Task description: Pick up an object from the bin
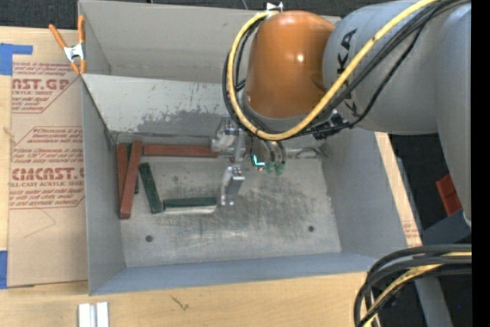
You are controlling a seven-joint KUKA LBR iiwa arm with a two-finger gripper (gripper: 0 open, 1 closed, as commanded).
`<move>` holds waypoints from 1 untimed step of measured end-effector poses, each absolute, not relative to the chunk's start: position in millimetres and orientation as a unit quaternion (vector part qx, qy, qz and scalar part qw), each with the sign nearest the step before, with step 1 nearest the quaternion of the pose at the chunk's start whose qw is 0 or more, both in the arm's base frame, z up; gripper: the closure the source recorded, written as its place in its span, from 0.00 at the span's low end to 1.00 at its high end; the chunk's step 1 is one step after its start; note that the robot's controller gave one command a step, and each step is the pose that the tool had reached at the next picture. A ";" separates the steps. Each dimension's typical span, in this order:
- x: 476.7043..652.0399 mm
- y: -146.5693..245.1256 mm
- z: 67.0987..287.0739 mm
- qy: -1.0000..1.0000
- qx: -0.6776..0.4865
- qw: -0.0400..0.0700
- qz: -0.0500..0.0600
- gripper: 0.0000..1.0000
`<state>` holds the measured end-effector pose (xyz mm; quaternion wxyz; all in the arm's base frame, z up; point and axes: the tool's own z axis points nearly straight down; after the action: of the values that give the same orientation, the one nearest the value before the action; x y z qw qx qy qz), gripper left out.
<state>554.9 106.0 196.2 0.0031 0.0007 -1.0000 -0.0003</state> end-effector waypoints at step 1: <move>556.7 105.6 200.2 -1.000 0.000 -0.001 -0.001 0.00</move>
Offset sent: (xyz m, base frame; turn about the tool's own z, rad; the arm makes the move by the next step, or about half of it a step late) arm 0.0111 -0.0035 -0.1262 -0.0846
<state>556.7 105.6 200.2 -0.0006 0.0003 -1.0000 -0.0008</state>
